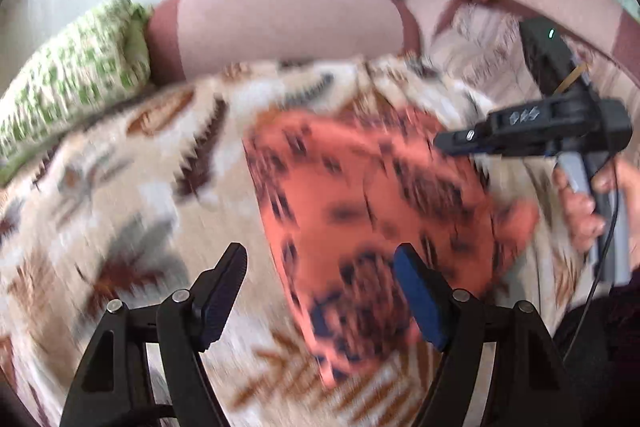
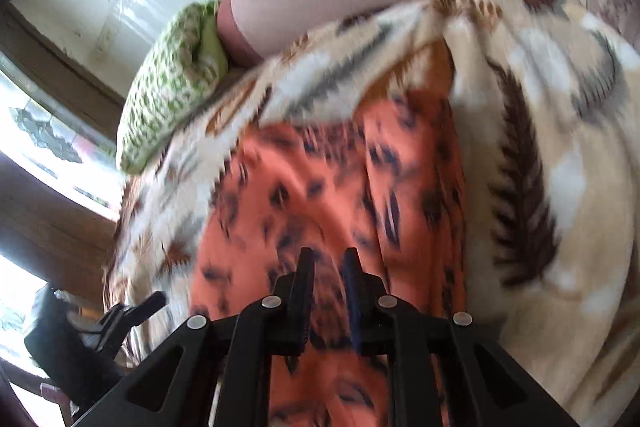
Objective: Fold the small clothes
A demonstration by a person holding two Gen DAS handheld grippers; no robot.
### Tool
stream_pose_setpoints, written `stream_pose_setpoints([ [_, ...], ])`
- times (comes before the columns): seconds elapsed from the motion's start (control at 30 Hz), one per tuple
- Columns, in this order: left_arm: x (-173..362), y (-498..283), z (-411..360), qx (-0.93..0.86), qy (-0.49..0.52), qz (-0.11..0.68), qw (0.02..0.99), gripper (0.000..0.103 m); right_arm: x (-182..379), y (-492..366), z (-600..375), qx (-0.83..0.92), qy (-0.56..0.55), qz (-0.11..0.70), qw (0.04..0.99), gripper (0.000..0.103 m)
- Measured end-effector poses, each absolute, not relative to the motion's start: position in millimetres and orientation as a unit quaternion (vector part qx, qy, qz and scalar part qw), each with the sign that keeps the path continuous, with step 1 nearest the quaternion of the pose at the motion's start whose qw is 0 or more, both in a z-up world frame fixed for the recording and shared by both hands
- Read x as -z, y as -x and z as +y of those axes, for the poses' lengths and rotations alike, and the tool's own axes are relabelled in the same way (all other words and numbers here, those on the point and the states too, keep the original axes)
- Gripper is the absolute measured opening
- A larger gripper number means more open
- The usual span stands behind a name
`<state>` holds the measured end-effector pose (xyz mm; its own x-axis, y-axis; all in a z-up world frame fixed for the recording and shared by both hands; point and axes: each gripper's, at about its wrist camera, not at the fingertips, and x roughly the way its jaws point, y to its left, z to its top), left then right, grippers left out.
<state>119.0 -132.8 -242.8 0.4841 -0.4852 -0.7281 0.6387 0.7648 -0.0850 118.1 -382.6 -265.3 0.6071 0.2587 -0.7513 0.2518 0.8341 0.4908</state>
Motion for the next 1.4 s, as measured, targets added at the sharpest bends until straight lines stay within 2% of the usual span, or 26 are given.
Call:
stream_pose_setpoints([
  [0.13, 251, -162, -156, 0.289, -0.107, 0.404, 0.861, 0.077, 273, -163, -394, 0.024, -0.296, 0.449, 0.843, 0.019],
  [0.27, 290, -192, -179, 0.274, -0.131, 0.453, 0.838, 0.077, 316, -205, -407, 0.046, -0.304, 0.497, 0.811, 0.016],
  [0.37, 310, -201, -171, 0.277, -0.092, 0.471, 0.832, 0.084, 327, -215, -410, 0.036, -0.296, 0.503, 0.811, 0.016],
  [0.43, 307, -204, -165, 0.282, -0.068, 0.48, 0.828, 0.084, 319, -212, -407, 0.042, -0.287, 0.502, 0.815, 0.016],
  [0.6, 286, -185, -144, 0.271, -0.048, 0.46, 0.844, 0.084, 277, -206, -377, -0.014, -0.277, 0.458, 0.845, 0.018],
  [0.67, 279, -173, -140, 0.266, -0.056, 0.461, 0.845, 0.084, 275, -212, -360, -0.027, -0.269, 0.464, 0.844, 0.018],
  [0.87, 288, -145, -137, 0.277, -0.096, 0.467, 0.834, 0.084, 334, -241, -346, -0.003, -0.288, 0.514, 0.808, 0.019],
  [1.0, 289, -148, -132, 0.278, -0.07, 0.477, 0.831, 0.084, 308, -219, -350, -0.004, -0.304, 0.486, 0.819, 0.02],
  [1.33, 259, -132, -112, 0.249, -0.066, 0.422, 0.869, 0.084, 254, -89, -345, 0.022, -0.285, 0.451, 0.845, 0.021],
  [1.4, 255, -130, -109, 0.243, -0.067, 0.417, 0.873, 0.084, 256, -70, -338, 0.049, -0.257, 0.459, 0.849, 0.027],
])
